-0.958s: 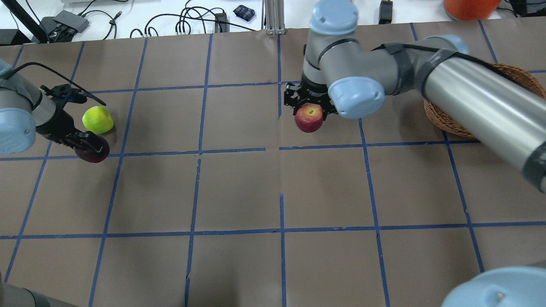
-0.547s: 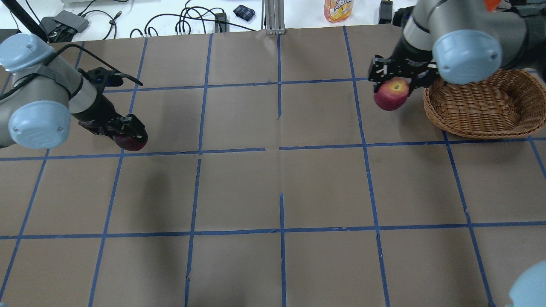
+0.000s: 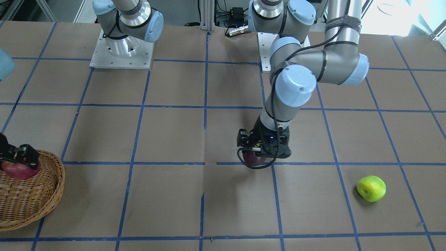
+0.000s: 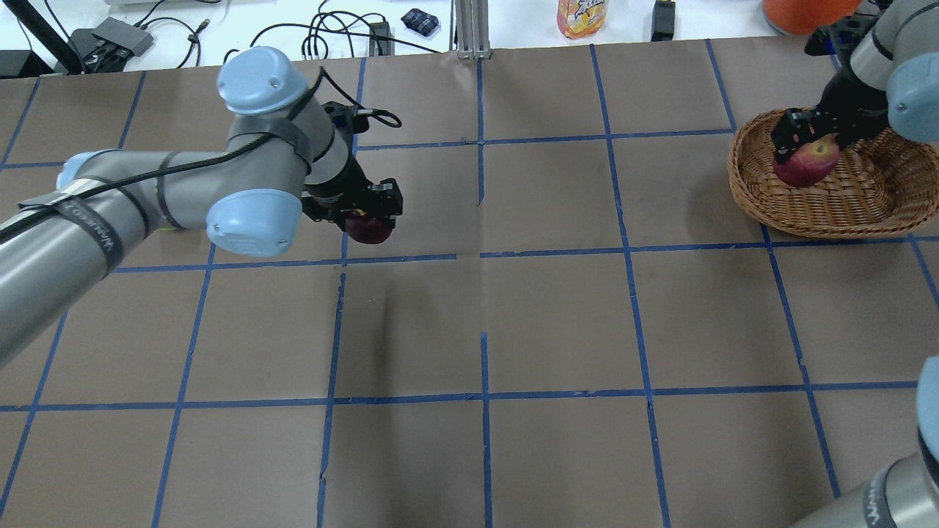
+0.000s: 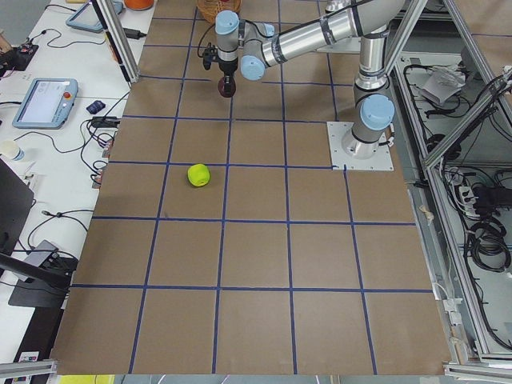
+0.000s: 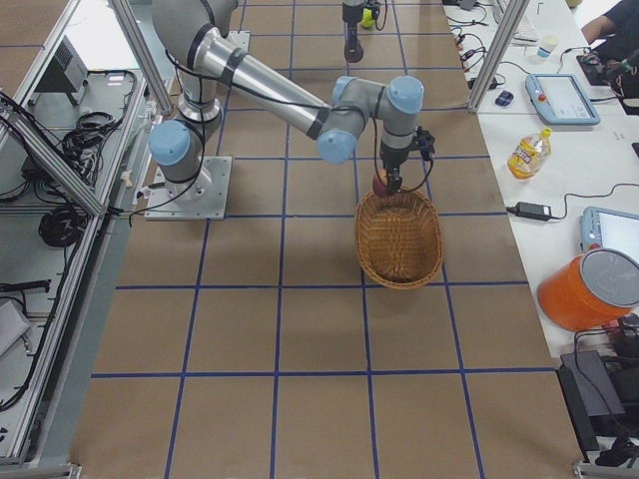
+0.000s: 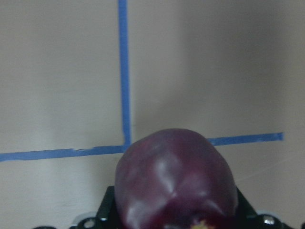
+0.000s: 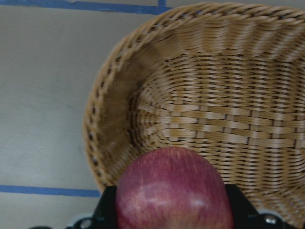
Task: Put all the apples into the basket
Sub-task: 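Release red apple in basket while left sets dark apple at center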
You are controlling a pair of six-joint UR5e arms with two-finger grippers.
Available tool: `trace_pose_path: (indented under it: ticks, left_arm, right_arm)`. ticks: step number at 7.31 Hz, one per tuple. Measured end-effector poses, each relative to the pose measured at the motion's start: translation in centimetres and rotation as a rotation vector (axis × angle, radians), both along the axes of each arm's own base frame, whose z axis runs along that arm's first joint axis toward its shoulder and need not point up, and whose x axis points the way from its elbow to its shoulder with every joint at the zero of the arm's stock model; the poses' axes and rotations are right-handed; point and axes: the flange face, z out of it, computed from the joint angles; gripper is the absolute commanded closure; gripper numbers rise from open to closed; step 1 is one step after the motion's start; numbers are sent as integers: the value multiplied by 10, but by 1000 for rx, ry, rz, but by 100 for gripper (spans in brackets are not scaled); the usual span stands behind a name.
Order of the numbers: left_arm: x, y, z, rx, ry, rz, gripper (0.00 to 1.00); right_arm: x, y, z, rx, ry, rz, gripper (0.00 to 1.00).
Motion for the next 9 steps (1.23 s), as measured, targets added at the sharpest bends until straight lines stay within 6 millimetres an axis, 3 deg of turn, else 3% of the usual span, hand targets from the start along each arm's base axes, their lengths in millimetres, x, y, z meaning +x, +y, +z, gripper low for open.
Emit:
trace_pose_path:
  ticks: [1,2,3,4,5,6,7,8,9]
  left_arm:
    - [-41,-4,-8,-15,12,29,100]
    - [-76,-9,-14,-27,22,66,91]
    - [-101,-12,-22,-29,24,80,10]
    - [-115,-13,-34,-20,22,84,0]
    - [-122,-12,-43,-10,21,87,0]
    - [-126,-12,-47,-4,21,86,0]
    - [-124,-15,-40,-15,28,86,0]
    - [-111,-25,-16,-35,55,98,0]
    - [-84,-42,17,-43,104,128,0]
  right_arm:
    - [-40,-4,-22,-20,23,37,100]
    - [-71,-6,-37,-44,48,67,100]
    - [-93,-8,-43,-66,68,77,100]
    - [-106,-13,-45,-80,83,80,100]
    - [-115,-19,-49,-83,92,80,75]
    - [-122,-23,-54,-75,97,80,13]
    - [-124,-24,-59,-62,100,79,0]
    - [-125,-24,-60,-56,101,79,0]
    - [-126,-24,-58,-46,97,79,0]
